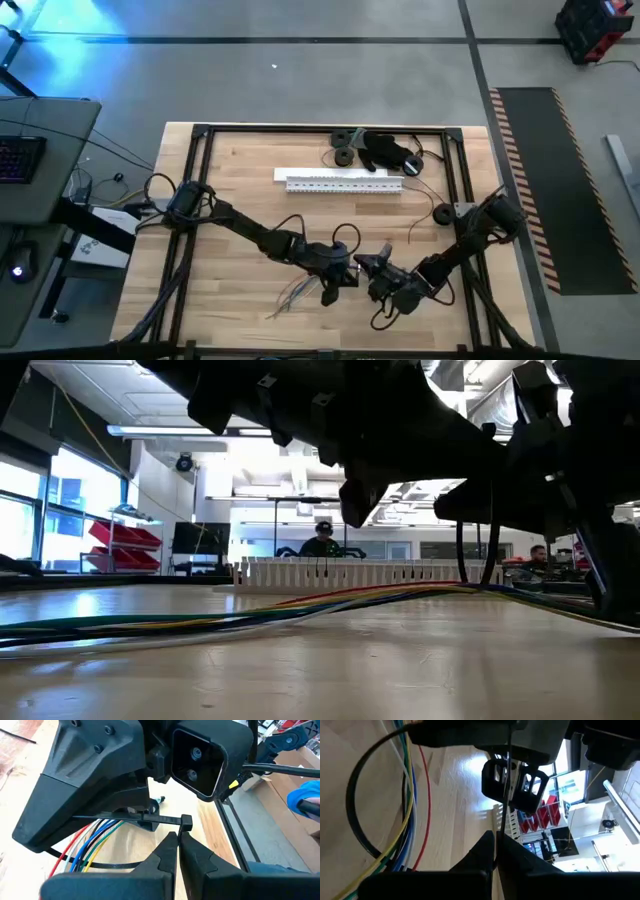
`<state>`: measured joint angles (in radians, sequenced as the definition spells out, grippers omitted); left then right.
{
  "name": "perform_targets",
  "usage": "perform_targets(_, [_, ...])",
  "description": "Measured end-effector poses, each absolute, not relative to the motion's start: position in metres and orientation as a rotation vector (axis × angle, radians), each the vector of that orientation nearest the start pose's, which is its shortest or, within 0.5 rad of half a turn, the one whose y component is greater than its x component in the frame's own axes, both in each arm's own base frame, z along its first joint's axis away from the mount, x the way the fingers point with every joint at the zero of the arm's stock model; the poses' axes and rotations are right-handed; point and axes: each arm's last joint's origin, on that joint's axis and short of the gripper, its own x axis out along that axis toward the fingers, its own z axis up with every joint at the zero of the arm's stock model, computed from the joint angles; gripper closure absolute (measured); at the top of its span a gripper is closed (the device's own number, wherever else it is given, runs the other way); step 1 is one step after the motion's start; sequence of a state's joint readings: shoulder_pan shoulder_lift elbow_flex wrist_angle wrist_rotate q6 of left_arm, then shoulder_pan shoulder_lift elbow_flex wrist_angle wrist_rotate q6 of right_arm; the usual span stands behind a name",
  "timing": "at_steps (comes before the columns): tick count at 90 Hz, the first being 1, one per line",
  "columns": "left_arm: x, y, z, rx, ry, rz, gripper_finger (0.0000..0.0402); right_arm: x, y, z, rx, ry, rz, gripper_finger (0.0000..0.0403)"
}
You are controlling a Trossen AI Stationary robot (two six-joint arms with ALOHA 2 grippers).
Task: Ziptie cables
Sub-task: Wrap the cables together using a black zip tie
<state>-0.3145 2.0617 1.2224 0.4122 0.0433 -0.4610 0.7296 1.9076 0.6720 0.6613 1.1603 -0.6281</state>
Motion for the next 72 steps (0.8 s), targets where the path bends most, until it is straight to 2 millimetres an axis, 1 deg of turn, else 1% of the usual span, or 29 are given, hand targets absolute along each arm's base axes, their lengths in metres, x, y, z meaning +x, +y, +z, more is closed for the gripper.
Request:
perform_targets(30, [0.419,-0.136,0.153,-0.393,0.502,-0.243,0.0402,0.251,0.189,0.100,-1.077,0.463,-0.298,0.0403])
perform_targets(51, [0.420,-0.133,0.153,-0.396,0.504,-0.245,0.0402,0.257,0.197,0.108,-1.120,0.451,-0.291,0.0403])
perform_targets(63, [0.420,-0.132,0.153,-0.396,0.503,-0.244,0.0402,0.257,0.201,0.110,-1.127,0.444,-0.282,0.0403])
perform_targets(72, [0.416,-0.129,0.146,-0.408,0.508,-0.231,0.0402,0.255,0.203,0.110,-1.130,0.439,-0.275,0.0403])
